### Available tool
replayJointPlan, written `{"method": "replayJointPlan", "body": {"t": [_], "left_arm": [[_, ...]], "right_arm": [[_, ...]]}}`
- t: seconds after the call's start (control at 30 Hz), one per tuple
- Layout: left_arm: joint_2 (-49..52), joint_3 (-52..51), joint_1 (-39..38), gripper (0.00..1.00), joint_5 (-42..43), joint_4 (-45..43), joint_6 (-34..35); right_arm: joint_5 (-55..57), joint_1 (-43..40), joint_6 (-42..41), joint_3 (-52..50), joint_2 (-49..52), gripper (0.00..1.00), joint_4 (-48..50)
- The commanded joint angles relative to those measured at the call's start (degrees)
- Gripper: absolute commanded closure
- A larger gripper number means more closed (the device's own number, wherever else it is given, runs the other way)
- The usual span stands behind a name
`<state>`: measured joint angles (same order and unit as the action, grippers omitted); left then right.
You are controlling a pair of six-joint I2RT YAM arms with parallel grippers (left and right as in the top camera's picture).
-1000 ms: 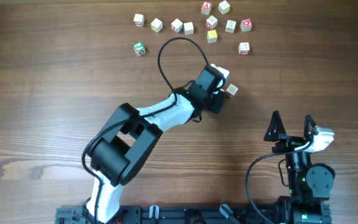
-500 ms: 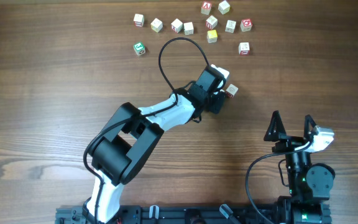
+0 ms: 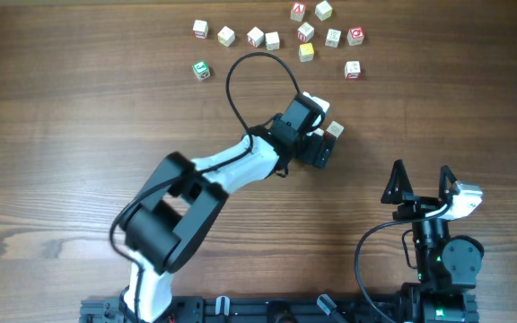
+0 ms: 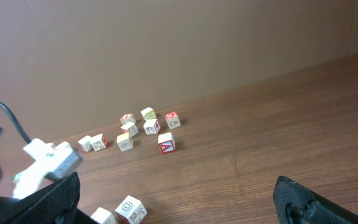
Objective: Form a circle
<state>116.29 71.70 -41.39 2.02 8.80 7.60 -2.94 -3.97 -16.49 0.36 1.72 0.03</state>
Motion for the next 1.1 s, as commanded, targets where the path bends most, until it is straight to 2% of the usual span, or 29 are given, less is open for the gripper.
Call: {"method": "replayJointPlan", "body": {"t": [0.0,0.23,0.4,0.5,0.63,0.77,0.93,1.07], "left_arm": [[-12.3,-0.2,1.1,0.0,-5.4,2.9,0.3],[-26.1,-0.2,5.5,0.0,-15.3,3.0,0.3],[-30.3,-0.2,9.7,0.0,-15.4,2.4,0.4],[-31.5,-0.2,11.6,0.0,-15.4,3.1,0.8],[-31.8,-0.2,12.7,0.0,-15.4,4.0,4.9],[-32.0,-0.2,12.8,0.0,-15.4,3.4,8.2],[-32.0,-0.2,12.8,0.0,-15.7,3.9,8.0],[-32.8,-0.2,12.8,0.0,-17.8,3.9,7.9]], "right_arm": [[0.3,-0.2,-0.2,-0.1,0.0,0.0,0.1],[0.4,-0.2,0.0,-0.1,0.0,0.0,0.1],[14.8,-0.2,1.4,-0.1,0.0,0.0,3.2],[16.7,-0.2,1.4,-0.1,0.0,0.0,1.7],[18.6,-0.2,1.2,-0.1,0.0,0.0,2.0],[14.7,-0.2,-10.9,-0.1,0.0,0.0,5.5],[7.6,-0.2,-9.8,0.5,3.2,0.01,14.1],[6.6,-0.2,-3.5,8.5,14.8,0.01,16.3]]}}
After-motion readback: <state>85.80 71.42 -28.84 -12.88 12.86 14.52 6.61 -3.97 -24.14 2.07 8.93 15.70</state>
